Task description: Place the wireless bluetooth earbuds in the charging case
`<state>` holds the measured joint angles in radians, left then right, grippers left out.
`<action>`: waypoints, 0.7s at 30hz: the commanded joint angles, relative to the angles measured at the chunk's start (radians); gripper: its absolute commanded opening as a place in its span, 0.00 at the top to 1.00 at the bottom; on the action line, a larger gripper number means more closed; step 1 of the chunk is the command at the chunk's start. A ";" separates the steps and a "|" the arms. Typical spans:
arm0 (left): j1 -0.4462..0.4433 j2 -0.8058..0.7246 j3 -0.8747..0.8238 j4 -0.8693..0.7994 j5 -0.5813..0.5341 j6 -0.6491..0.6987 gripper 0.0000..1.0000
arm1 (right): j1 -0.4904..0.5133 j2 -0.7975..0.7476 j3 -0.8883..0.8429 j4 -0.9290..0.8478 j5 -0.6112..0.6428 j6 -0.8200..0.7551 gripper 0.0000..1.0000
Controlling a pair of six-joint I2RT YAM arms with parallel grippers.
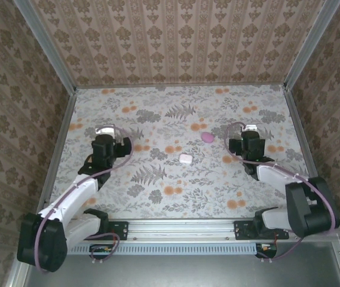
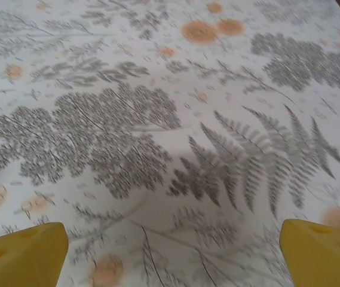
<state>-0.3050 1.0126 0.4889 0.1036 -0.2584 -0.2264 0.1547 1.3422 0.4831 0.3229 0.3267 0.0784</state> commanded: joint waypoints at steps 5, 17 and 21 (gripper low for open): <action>0.153 0.027 -0.030 0.123 -0.002 0.141 0.00 | -0.062 0.113 -0.075 0.467 -0.169 -0.098 0.07; 0.232 0.335 -0.103 0.601 0.157 0.291 0.00 | -0.133 0.192 -0.085 0.558 -0.215 -0.035 0.00; 0.266 0.503 -0.084 0.735 0.229 0.298 0.00 | -0.128 0.186 -0.080 0.541 -0.217 -0.042 0.00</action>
<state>-0.0677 1.4414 0.3840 0.6636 -0.1131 0.0273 0.0185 1.5314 0.3870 0.8406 0.0967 0.0296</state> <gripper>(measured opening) 0.997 0.999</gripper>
